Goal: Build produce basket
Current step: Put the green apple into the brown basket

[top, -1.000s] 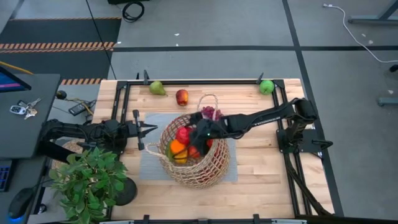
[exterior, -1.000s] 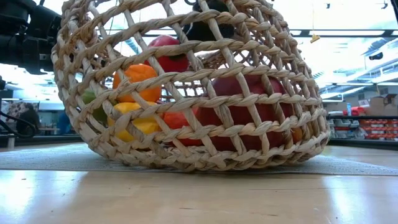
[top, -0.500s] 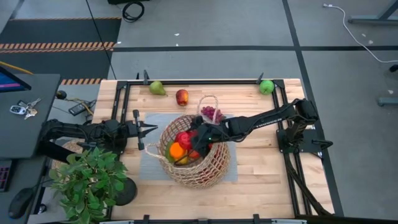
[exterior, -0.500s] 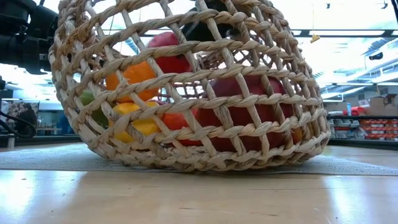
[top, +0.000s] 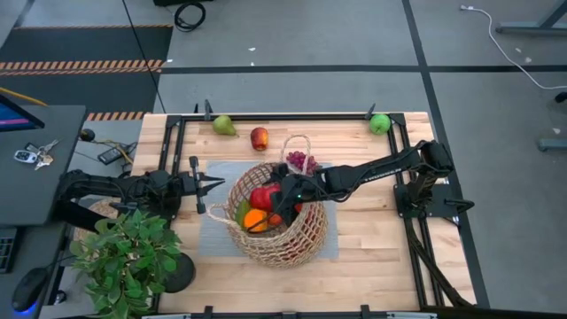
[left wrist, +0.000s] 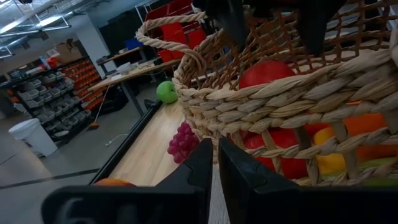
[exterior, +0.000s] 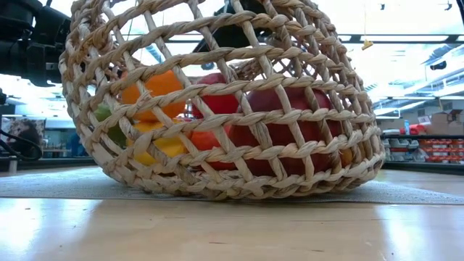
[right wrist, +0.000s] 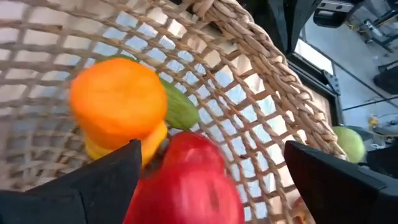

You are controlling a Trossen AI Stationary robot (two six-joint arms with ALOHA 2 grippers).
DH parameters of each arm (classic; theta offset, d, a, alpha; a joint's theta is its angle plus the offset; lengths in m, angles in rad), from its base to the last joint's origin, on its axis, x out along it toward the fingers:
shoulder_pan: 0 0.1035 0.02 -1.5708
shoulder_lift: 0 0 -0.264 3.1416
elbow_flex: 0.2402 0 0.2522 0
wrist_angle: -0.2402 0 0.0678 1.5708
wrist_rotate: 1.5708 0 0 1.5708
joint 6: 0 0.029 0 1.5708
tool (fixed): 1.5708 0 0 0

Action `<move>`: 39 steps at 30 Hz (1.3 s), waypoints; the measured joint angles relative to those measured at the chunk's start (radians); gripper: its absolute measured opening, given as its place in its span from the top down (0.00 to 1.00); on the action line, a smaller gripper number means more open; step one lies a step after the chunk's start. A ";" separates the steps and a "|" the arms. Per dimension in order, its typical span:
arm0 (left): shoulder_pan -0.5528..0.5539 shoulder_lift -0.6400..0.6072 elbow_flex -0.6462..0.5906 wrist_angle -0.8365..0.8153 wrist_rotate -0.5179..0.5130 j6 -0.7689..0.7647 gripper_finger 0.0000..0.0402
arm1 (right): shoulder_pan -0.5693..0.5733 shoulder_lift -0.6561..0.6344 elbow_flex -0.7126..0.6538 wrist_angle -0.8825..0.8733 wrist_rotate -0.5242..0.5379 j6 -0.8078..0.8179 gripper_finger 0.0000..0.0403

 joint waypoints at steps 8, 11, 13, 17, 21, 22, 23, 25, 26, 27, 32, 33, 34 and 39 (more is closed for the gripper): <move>0.000 0.000 0.000 0.000 0.000 0.000 0.93 | 0.002 -0.035 0.023 -0.008 0.210 -0.008 0.02; 0.000 0.000 0.000 0.000 0.000 0.000 0.92 | 0.002 -0.087 0.026 -0.003 0.218 0.004 0.02; 0.000 0.000 0.000 0.000 0.000 0.000 0.91 | 0.002 -0.132 0.026 0.008 0.218 0.030 0.02; 0.000 0.000 0.000 0.000 0.000 0.000 0.92 | -0.012 -0.234 0.017 0.033 0.221 0.076 0.02; 0.000 0.000 0.000 0.000 0.000 0.000 0.93 | -0.033 -0.356 -0.057 0.064 0.225 0.105 0.03; 0.000 0.000 0.000 0.000 0.000 0.000 0.93 | -0.039 -0.389 -0.087 0.079 0.228 0.108 0.04; 0.000 0.000 0.000 0.000 0.000 0.000 0.93 | -0.047 -0.421 -0.120 0.100 0.236 0.112 0.04; 0.000 0.000 0.000 0.000 0.000 0.000 0.93 | -0.065 -0.482 -0.196 0.146 0.247 0.113 0.04; 0.000 0.000 0.000 0.001 0.000 0.000 0.93 | -0.078 -0.511 -0.235 0.174 0.248 0.106 0.04; 0.000 0.000 0.000 0.000 0.000 0.000 0.92 | -0.092 -0.538 -0.272 0.204 0.248 0.094 0.05; 0.000 0.000 0.000 0.001 0.000 0.000 0.91 | -0.196 -0.669 -0.450 0.483 0.256 0.047 0.05; 0.000 0.000 0.000 0.001 0.000 0.000 0.91 | -0.220 -0.689 -0.485 0.556 0.249 0.044 0.05; 0.000 0.000 0.000 0.000 0.000 0.000 0.91 | -0.244 -0.705 -0.515 0.640 0.238 0.044 0.05; 0.000 0.000 0.000 0.000 0.000 0.000 0.92 | -0.350 -0.735 -0.642 1.006 0.138 0.044 0.05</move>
